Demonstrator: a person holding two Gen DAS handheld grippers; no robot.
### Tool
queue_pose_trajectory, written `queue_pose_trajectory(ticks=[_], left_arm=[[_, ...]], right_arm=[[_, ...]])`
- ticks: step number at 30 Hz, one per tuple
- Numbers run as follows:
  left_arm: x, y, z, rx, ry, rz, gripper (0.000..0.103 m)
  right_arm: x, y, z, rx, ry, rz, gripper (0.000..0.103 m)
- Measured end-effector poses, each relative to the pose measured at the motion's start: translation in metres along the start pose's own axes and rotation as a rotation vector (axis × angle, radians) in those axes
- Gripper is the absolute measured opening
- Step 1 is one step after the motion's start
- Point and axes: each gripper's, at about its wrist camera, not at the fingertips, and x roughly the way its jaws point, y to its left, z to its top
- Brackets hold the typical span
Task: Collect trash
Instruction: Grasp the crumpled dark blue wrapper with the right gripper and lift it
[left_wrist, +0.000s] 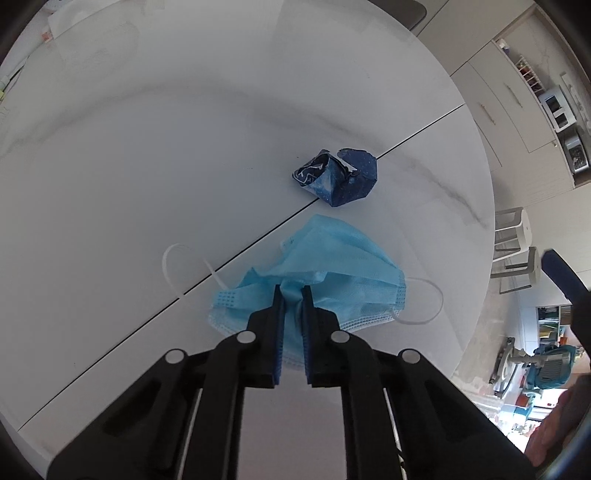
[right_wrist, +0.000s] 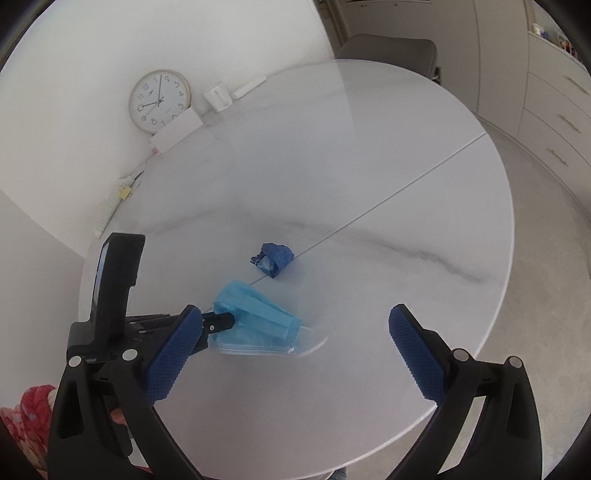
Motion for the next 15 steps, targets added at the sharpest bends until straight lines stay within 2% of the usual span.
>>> queue_pose_trajectory(ticks=[4,10,14,15], left_arm=[[-0.012,0.007,-0.013,0.01,-0.038,-0.029,0.006],[-0.045,0.028,-0.031,0.019,-0.084,-0.055,0.006],[-0.063,0.046,-0.032,0.019,-0.097,-0.052,0.006],[-0.065,0.048,-0.03,0.018,-0.097,-0.051,0.006]], right_arm=[[0.038,0.005,0.018,-0.058,0.04,0.034,0.099],[0.098,0.027,0.024,-0.142,0.102,0.037,0.086],[0.124,0.042,0.023,-0.175,0.115,-0.011,0.077],[0.13,0.044,0.023,-0.174,0.118,-0.029,0.072]])
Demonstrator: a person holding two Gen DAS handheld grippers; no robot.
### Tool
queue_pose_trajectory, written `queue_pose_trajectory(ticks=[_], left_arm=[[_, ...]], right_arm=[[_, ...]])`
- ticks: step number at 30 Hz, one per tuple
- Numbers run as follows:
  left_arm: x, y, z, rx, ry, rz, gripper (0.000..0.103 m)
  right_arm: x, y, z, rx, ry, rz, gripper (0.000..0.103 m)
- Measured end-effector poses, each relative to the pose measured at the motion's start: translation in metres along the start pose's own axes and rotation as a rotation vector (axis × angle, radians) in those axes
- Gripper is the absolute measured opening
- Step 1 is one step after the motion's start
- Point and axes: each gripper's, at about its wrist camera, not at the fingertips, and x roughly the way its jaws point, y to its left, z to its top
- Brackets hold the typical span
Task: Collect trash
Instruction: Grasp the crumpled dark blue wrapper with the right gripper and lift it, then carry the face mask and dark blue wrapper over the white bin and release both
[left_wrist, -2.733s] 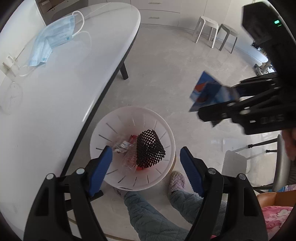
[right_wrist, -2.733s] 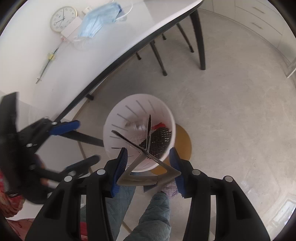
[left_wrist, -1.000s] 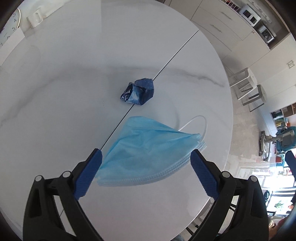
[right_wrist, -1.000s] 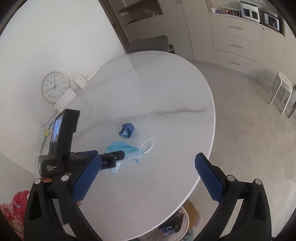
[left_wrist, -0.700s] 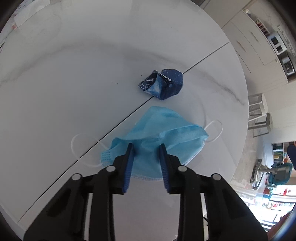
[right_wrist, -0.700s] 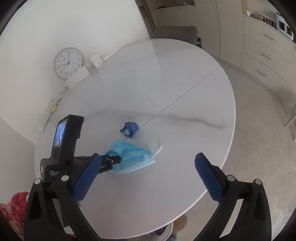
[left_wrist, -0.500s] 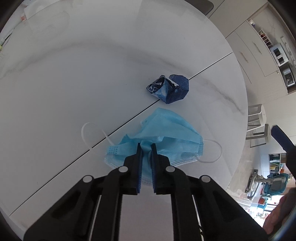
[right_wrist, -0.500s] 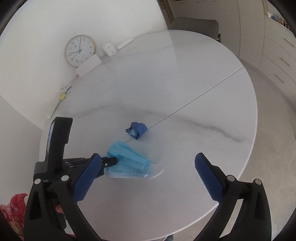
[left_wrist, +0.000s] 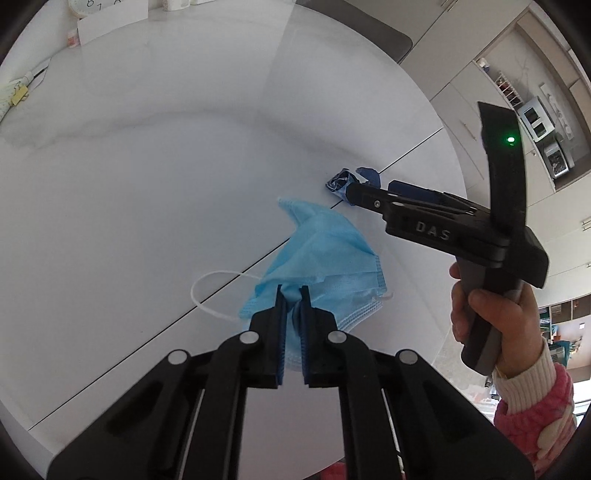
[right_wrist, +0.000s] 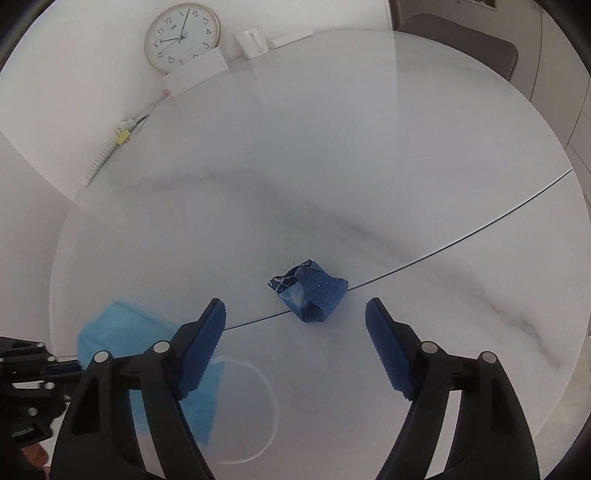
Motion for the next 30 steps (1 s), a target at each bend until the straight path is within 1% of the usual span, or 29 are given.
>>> queue_pose_trajectory(ticks=[1,2,4,5,6,7,8,9,13,16,20,23,25,29,30], left_arm=[[-0.003,0.006,-0.001,0.0,-0.001,0.0,0.006],[-0.006,0.011,-0.001,0.003,-0.001,0.002,0.006],[-0.008,0.018,0.001,0.015,0.001,0.007,0.006],[-0.008,0.022,0.001,0.021,0.006,0.001,0.006],[-0.01,0.027,0.002,0.028,0.011,-0.007,0.006],[-0.012,0.03,0.002,0.037,0.013,-0.011,0.006],[-0.012,0.031,0.003,0.05,0.016,-0.015,0.006],[-0.013,0.033,0.004,0.065,0.019,-0.021,0.006],[-0.014,0.037,0.008,0.122,0.036,-0.048,0.006],[-0.02,0.033,0.008,0.196,0.035,-0.066,0.006],[-0.03,0.016,-0.003,0.317,0.046,-0.109,0.006],[-0.036,0.0,-0.023,0.404,0.06,-0.135,0.006],[-0.04,-0.013,-0.042,0.447,0.061,-0.141,0.006],[-0.05,-0.04,-0.092,0.478,0.061,-0.147,0.006],[-0.052,-0.048,-0.109,0.479,0.054,-0.146,0.006]], right_arm=[[0.005,0.001,0.001,0.005,0.005,-0.016,0.069],[0.009,0.002,0.002,0.019,0.01,-0.029,0.062],[0.016,0.001,0.002,0.047,0.026,-0.055,0.045],[0.018,0.0,0.002,0.06,0.035,-0.064,0.027],[0.019,0.001,0.001,0.075,0.041,-0.067,0.016],[0.019,0.0,0.0,0.092,0.045,-0.065,0.013],[0.018,0.0,-0.002,0.107,0.043,-0.067,0.009],[0.016,-0.001,-0.004,0.119,0.036,-0.074,0.007],[0.003,0.003,-0.013,0.169,0.0,-0.103,0.007],[-0.019,0.008,-0.028,0.217,-0.043,-0.109,0.007],[-0.065,0.018,-0.066,0.284,-0.101,-0.117,0.007],[-0.102,0.031,-0.106,0.322,-0.127,-0.133,0.007],[-0.126,0.037,-0.139,0.344,-0.137,-0.136,0.007],[-0.163,0.043,-0.202,0.369,-0.139,-0.119,0.007],[-0.17,0.045,-0.217,0.363,-0.135,-0.116,0.007]])
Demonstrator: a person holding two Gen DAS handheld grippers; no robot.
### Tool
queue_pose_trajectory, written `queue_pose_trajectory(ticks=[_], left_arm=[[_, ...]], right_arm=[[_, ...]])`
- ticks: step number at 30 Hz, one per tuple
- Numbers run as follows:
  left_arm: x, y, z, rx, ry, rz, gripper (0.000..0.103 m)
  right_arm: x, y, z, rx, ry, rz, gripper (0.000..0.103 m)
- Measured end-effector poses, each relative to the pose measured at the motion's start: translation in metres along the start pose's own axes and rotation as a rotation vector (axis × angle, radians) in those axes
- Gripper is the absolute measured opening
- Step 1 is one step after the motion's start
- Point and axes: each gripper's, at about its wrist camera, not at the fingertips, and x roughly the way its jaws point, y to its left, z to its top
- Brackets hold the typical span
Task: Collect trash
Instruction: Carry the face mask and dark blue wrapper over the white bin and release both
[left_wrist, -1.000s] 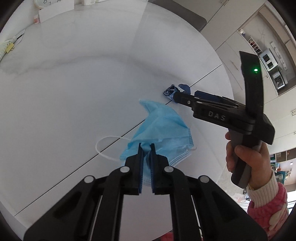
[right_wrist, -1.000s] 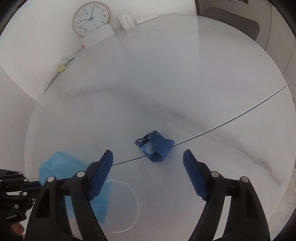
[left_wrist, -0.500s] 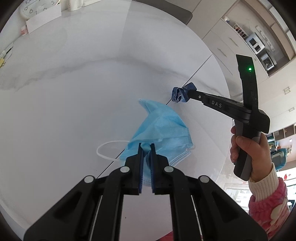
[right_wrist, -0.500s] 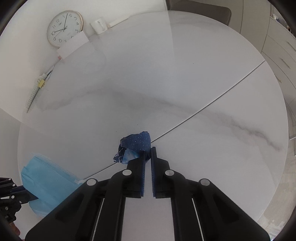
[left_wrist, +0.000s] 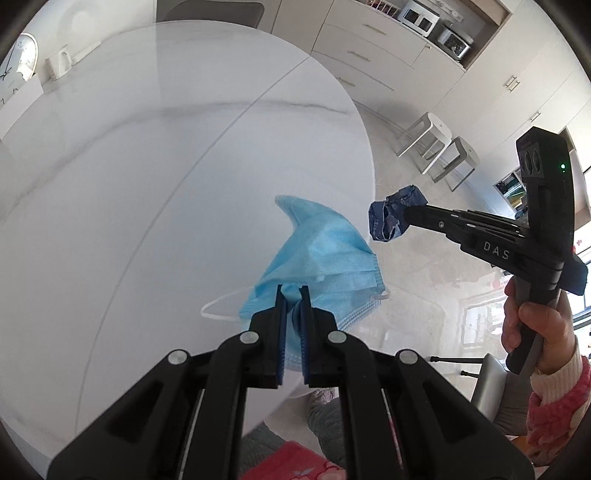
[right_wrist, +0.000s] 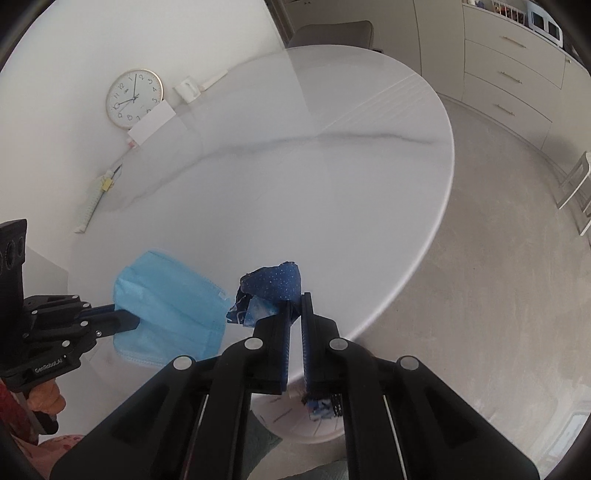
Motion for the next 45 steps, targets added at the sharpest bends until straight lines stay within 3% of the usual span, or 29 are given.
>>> queue_pose_trajectory(ticks=[6,11,17,21,22,24,27,29,32,39,45], left_arm=[[0.014,-0.069,-0.066,-0.073,0.01,0.04,0.006],[0.059,-0.107,-0.101,-0.162,0.063,0.128,0.006],[0.108,-0.095,-0.116,-0.228,0.046,0.293,0.006],[0.146,-0.08,-0.104,-0.252,0.055,0.308,0.008],[0.142,-0.077,-0.121,-0.248,0.052,0.319,0.012],[0.145,-0.073,-0.124,-0.246,0.045,0.324,0.019],[0.143,-0.073,-0.123,-0.244,0.027,0.321,0.03],[0.133,-0.079,-0.122,-0.229,0.011,0.331,0.045],[0.117,-0.083,-0.121,-0.218,-0.008,0.327,0.057],[0.071,-0.093,-0.122,-0.201,-0.047,0.354,0.068],[0.059,-0.086,-0.126,-0.212,-0.053,0.416,0.07]], right_arm=[[-0.033,-0.03,-0.072,-0.054,0.068,0.038,0.007],[-0.032,-0.051,-0.11,-0.054,0.124,0.067,0.007],[-0.009,-0.069,-0.123,-0.024,0.183,0.093,0.007],[0.012,-0.074,-0.124,-0.026,0.206,0.106,0.007],[0.016,-0.074,-0.125,-0.039,0.21,0.104,0.007],[0.03,-0.071,-0.124,-0.067,0.23,0.096,0.007],[0.044,-0.069,-0.123,-0.077,0.243,0.096,0.007],[0.049,-0.067,-0.123,-0.086,0.243,0.1,0.007],[0.05,-0.065,-0.124,-0.095,0.239,0.105,0.007],[0.076,-0.056,-0.137,-0.105,0.218,0.111,0.009],[0.139,-0.047,-0.161,-0.1,0.245,0.173,0.009]])
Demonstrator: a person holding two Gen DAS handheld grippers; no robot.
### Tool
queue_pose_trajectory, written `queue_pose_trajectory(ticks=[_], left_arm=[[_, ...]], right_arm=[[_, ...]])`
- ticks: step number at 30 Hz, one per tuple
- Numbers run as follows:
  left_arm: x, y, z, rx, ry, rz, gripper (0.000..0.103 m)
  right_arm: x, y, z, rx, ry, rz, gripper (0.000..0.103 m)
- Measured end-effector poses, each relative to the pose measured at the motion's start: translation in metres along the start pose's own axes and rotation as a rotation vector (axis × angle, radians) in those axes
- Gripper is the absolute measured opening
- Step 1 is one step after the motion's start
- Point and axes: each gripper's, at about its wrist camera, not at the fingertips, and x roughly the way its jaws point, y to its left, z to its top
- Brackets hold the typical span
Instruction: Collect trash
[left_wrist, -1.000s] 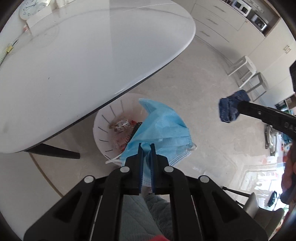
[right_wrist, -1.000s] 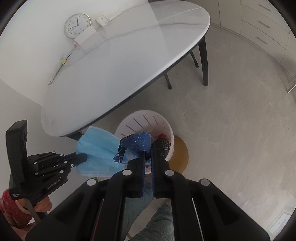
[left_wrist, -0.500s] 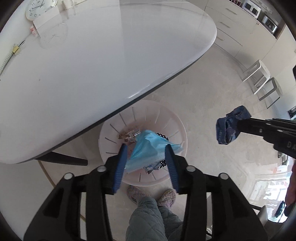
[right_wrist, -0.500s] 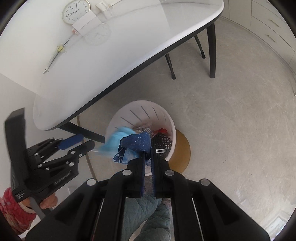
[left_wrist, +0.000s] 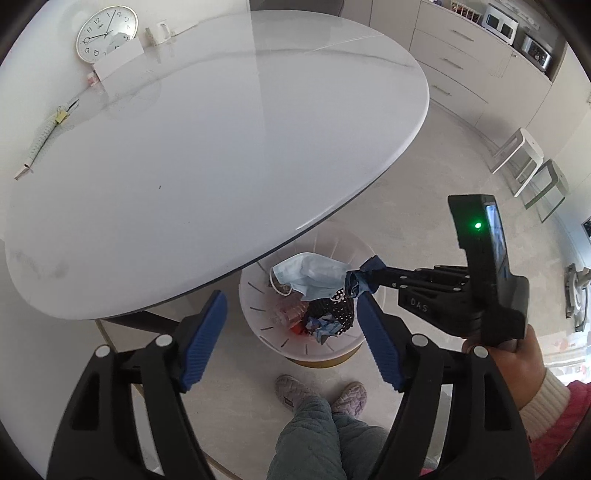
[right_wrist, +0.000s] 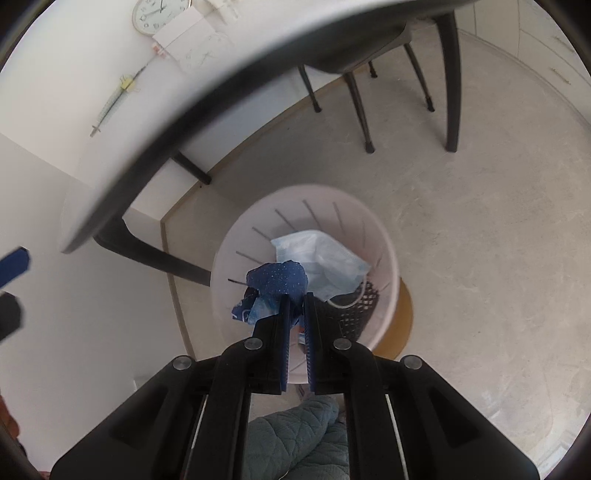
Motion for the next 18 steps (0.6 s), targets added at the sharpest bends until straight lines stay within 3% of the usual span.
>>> queue_pose_trajectory(ticks=[2,4,6,7,10,13,15,18], left_arm=[[-0.001,0.008,0.0,-0.02,0.0,0.01,0.07],[-0.004,0.012,0.0,-0.035,-0.006,0.01,0.07],[-0.008,0.013,0.002,-0.041,-0.01,0.014,0.07],[-0.011,0.013,0.003,-0.043,-0.012,0.014,0.07],[-0.02,0.014,0.007,-0.055,-0.02,0.013,0.07],[-0.034,0.012,0.012,-0.064,-0.042,0.011,0.071],[-0.045,0.011,0.016,-0.066,-0.057,0.015,0.076],[-0.07,0.007,0.021,-0.071,-0.095,0.024,0.081]], right_arm=[[0.009,0.001,0.0,0.01,0.012,0.019,0.009],[0.006,0.003,0.001,0.021,0.009,0.045,0.017],[-0.007,0.006,0.001,0.019,-0.012,0.037,0.057],[-0.014,0.007,0.002,0.014,-0.027,0.028,0.064],[-0.036,0.01,0.008,0.002,-0.054,0.005,0.069],[-0.067,0.014,0.017,0.021,-0.088,-0.035,0.082],[-0.091,0.02,0.019,0.013,-0.118,-0.074,0.093],[-0.137,0.037,0.019,-0.024,-0.178,-0.15,0.101]])
